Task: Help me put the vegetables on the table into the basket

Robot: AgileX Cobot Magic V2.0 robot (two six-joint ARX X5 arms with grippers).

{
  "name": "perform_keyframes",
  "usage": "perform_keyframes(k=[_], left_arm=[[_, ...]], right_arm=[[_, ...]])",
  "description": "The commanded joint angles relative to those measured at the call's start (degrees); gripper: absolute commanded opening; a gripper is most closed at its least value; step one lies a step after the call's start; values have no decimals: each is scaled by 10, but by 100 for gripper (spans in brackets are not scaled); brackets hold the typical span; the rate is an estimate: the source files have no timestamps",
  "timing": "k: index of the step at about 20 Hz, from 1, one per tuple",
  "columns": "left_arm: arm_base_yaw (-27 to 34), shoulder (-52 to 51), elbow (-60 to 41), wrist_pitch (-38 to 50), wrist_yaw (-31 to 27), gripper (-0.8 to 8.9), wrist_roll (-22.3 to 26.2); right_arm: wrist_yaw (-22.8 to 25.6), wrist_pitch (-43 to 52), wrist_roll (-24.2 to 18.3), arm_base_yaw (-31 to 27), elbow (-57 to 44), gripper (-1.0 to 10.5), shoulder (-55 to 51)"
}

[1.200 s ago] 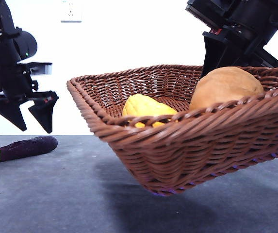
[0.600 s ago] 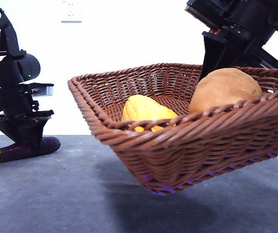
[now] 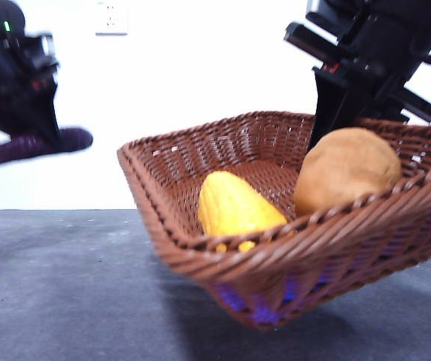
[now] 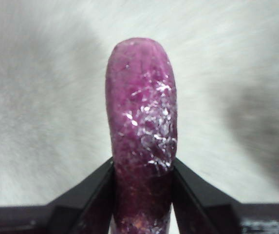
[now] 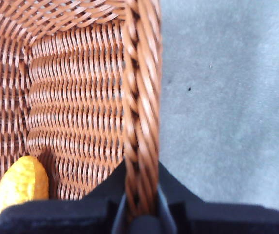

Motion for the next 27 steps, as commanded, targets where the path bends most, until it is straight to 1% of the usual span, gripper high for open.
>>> perform_keyframes(k=[1, 3, 4, 6, 7, 9, 12, 14, 16, 17, 19, 21, 25, 27], left_arm=[[-26, -59, -2, -37, 33, -6, 1], [-54, -123, -2, -54, 73, -6, -33], [-73, -150, -3, -58, 84, -6, -50], [-127, -200, -14, -57, 86, -6, -83], [-151, -219, -33, -36, 86, -6, -114], [-202, -256, -105, 58, 86, -6, -216], [-257, -294, -238, 220, 78, -6, -362], [-295, -294, -313, 324, 48, -6, -451], [-323, -285, -360, 419, 32, -7, -527], [-332, -279, -368, 439, 10, -7, -554], [-340, -256, -368, 465, -11, -7, -593], [-340, -227, -368, 499, -11, -7, -643], [-342, -163, -368, 517, -23, -7, -699], [-342, -149, -368, 518, -31, -7, -703]], right_arm=[[-9, 35, 19, 0, -4, -12, 24], [-11, 69, 42, 0, -4, -12, 46], [-17, 85, 52, 0, -4, -12, 54], [-33, 119, 78, 0, -4, -12, 74], [-45, 130, 88, 0, -4, -12, 82], [-50, 145, 96, 1, -4, -12, 87], [-50, 158, 109, 0, -4, -12, 87], [-51, 158, 113, 1, -4, -12, 87], [-52, 159, 123, 5, -4, -12, 87], [-52, 162, 125, 5, -4, -12, 87], [-56, 159, 124, 5, -4, -12, 87], [-57, 156, 124, 10, -4, -12, 87], [-58, 153, 121, 20, -4, -12, 87], [-56, 152, 117, 24, -4, -12, 87]])
